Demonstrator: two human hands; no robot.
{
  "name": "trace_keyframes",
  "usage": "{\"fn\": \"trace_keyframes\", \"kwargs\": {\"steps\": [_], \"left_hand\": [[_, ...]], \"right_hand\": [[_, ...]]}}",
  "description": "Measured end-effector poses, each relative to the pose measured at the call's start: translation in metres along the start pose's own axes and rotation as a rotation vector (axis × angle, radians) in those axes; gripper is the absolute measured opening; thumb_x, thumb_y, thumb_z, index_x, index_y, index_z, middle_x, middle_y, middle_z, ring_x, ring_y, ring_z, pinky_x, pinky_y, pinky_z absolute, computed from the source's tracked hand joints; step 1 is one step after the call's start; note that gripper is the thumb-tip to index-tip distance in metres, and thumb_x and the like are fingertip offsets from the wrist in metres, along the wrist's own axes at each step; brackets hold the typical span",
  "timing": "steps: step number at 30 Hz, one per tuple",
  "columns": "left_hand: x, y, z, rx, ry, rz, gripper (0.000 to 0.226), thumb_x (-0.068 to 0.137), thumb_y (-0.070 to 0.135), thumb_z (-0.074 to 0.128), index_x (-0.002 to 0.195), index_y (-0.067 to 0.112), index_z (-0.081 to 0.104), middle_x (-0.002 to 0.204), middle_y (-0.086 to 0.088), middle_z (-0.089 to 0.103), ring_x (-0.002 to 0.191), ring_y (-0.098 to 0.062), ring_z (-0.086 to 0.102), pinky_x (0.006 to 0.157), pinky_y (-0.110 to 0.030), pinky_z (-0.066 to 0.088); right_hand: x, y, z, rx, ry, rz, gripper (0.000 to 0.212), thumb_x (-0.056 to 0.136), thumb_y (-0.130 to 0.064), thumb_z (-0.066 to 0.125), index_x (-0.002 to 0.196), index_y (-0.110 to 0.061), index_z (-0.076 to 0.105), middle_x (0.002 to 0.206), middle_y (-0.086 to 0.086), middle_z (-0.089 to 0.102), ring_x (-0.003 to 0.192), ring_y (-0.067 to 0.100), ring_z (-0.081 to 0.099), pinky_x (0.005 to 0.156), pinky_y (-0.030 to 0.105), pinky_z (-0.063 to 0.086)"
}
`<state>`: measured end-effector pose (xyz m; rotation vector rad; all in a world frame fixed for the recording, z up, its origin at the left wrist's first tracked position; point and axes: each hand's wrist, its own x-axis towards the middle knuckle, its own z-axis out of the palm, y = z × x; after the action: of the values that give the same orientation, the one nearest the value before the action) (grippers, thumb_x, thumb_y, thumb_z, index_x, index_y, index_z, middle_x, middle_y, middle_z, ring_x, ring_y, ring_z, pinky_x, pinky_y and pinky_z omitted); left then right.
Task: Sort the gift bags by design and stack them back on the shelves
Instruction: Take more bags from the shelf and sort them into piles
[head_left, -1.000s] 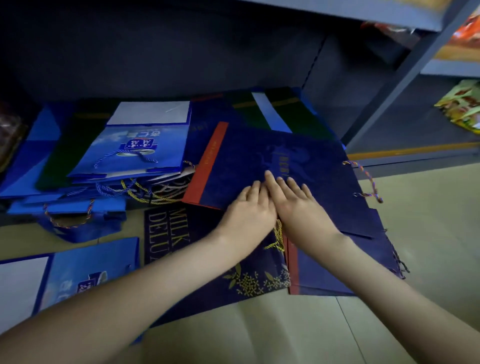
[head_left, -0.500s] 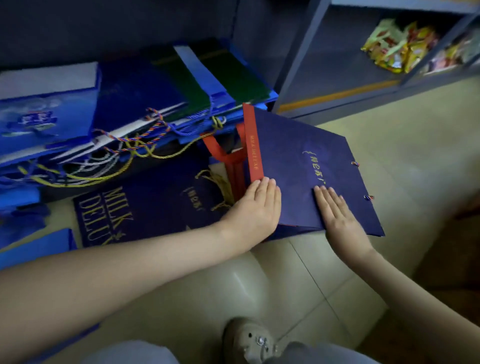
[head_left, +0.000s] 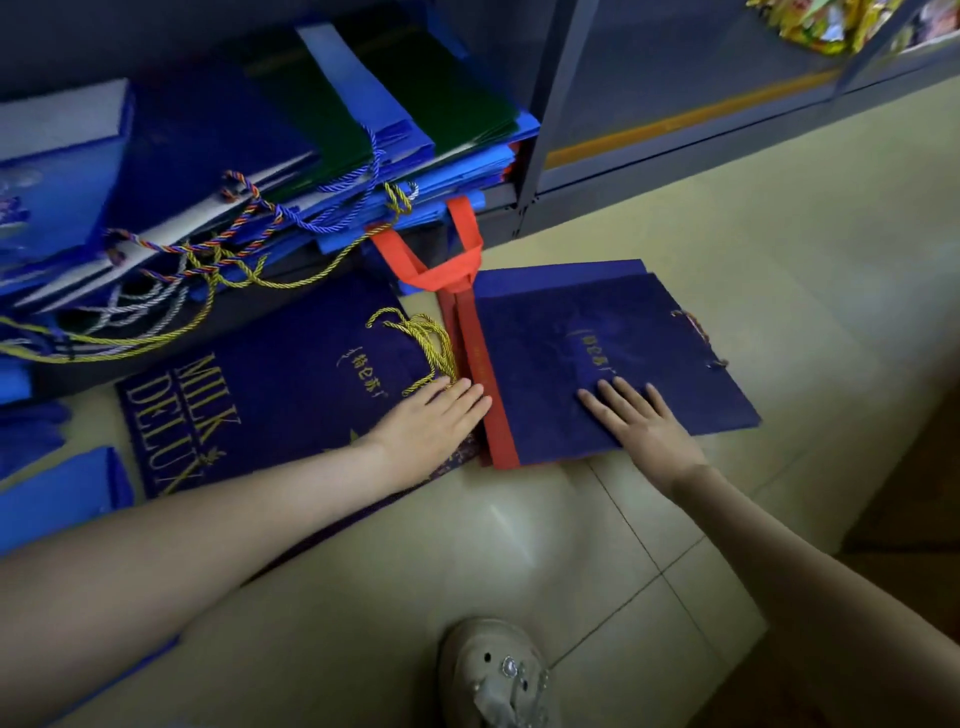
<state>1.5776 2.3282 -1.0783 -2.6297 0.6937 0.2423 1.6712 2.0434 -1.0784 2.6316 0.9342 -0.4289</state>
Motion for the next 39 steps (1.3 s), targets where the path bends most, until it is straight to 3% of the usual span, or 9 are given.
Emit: {"fn": "trace_keyframes", "kwargs": {"steps": [6, 10, 13, 17, 22, 25, 31, 36, 39], "left_hand": [[-0.014, -0.026, 0.005, -0.096, 0.135, -0.143, 0.075, 0.088, 0.02, 0.057, 0.149, 0.001, 0.017, 0.155, -0.017, 0.023, 0.143, -0.029, 0.023, 0.117, -0.04, 0.015], [-0.044, -0.06, 0.001, -0.185, 0.371, -0.244, 0.074, 0.074, 0.01, 0.07, 0.141, 0.0, 0.04, 0.147, -0.017, 0.039, 0.136, -0.031, 0.038, 0.113, -0.041, 0.023], [-0.077, -0.089, -0.009, -0.163, 0.466, -0.388, 0.067, 0.081, 0.009, 0.059, 0.143, 0.001, 0.035, 0.151, -0.016, 0.031, 0.14, -0.03, 0.027, 0.115, -0.043, 0.02], [-0.124, -0.141, -0.005, -0.117, 0.397, -0.735, 0.06, 0.082, 0.014, 0.05, 0.139, -0.004, 0.04, 0.149, -0.024, 0.03, 0.138, -0.038, 0.028, 0.114, -0.05, 0.024], [-0.177, -0.192, 0.024, -0.294, 0.085, -1.027, 0.062, 0.092, 0.01, 0.043, 0.147, -0.004, 0.018, 0.154, -0.024, 0.018, 0.143, -0.036, 0.019, 0.116, -0.046, 0.015], [-0.194, -0.202, 0.037, -0.411, 0.007, -0.951, 0.068, 0.096, 0.01, 0.04, 0.151, 0.004, 0.001, 0.158, -0.012, 0.008, 0.146, -0.027, 0.007, 0.117, -0.037, 0.006], [-0.214, -0.205, 0.045, -0.528, 0.303, -0.77, 0.058, 0.093, 0.015, 0.052, 0.145, 0.006, 0.029, 0.143, -0.01, 0.039, 0.133, -0.025, 0.031, 0.111, -0.033, 0.024], [-0.252, -0.19, 0.055, -0.621, 0.405, -0.671, 0.083, 0.086, 0.049, 0.06, 0.15, 0.012, 0.023, 0.156, -0.003, 0.023, 0.144, -0.017, 0.018, 0.116, -0.023, 0.004], [-0.288, -0.185, 0.069, -0.448, 0.344, -0.663, 0.101, 0.074, 0.074, 0.046, 0.151, 0.015, 0.016, 0.157, -0.005, 0.017, 0.145, -0.02, 0.013, 0.117, -0.036, 0.002]], "right_hand": [[0.064, -0.022, 0.0, -0.014, -0.322, 0.008, 0.096, 0.09, -0.043, 0.059, 0.15, -0.029, -0.015, 0.16, 0.004, -0.005, 0.148, 0.022, -0.003, 0.117, 0.043, 0.008], [0.08, -0.048, -0.034, 0.016, -0.303, -0.068, 0.088, 0.091, -0.043, 0.055, 0.153, -0.028, -0.006, 0.161, 0.001, -0.004, 0.148, 0.022, -0.002, 0.117, 0.042, 0.006], [0.094, -0.074, -0.079, 0.162, -0.033, -0.139, 0.062, 0.096, -0.027, 0.048, 0.151, -0.013, 0.021, 0.156, 0.012, 0.022, 0.143, 0.028, 0.023, 0.112, 0.038, 0.024], [0.118, -0.125, -0.152, 0.363, 0.619, -0.317, 0.036, 0.085, -0.014, 0.037, 0.108, 0.002, 0.059, 0.091, 0.018, 0.057, 0.082, 0.039, 0.057, 0.07, 0.043, 0.048], [0.148, -0.212, -0.228, 0.332, 0.854, -0.462, 0.057, 0.074, -0.003, 0.05, 0.13, -0.001, 0.045, 0.116, 0.018, 0.055, 0.098, 0.033, 0.048, 0.083, 0.041, 0.04], [0.172, -0.264, -0.246, 0.283, 0.757, -0.536, 0.074, 0.071, -0.007, 0.067, 0.14, -0.005, 0.039, 0.134, 0.02, 0.048, 0.12, 0.036, 0.045, 0.095, 0.046, 0.041], [0.179, -0.339, -0.249, 0.099, 0.445, -0.642, 0.087, 0.09, -0.039, 0.06, 0.153, -0.02, 0.004, 0.158, 0.006, 0.02, 0.147, 0.022, 0.012, 0.118, 0.039, 0.001], [0.171, -0.321, -0.244, 0.098, 0.574, -0.782, 0.064, 0.078, -0.006, 0.075, 0.136, 0.002, 0.048, 0.134, 0.019, 0.055, 0.126, 0.037, 0.05, 0.103, 0.046, 0.041], [0.174, -0.285, -0.226, 0.204, 0.617, -0.84, 0.067, 0.077, 0.005, 0.071, 0.139, -0.002, 0.046, 0.138, 0.016, 0.052, 0.133, 0.032, 0.042, 0.108, 0.036, 0.036]]}}
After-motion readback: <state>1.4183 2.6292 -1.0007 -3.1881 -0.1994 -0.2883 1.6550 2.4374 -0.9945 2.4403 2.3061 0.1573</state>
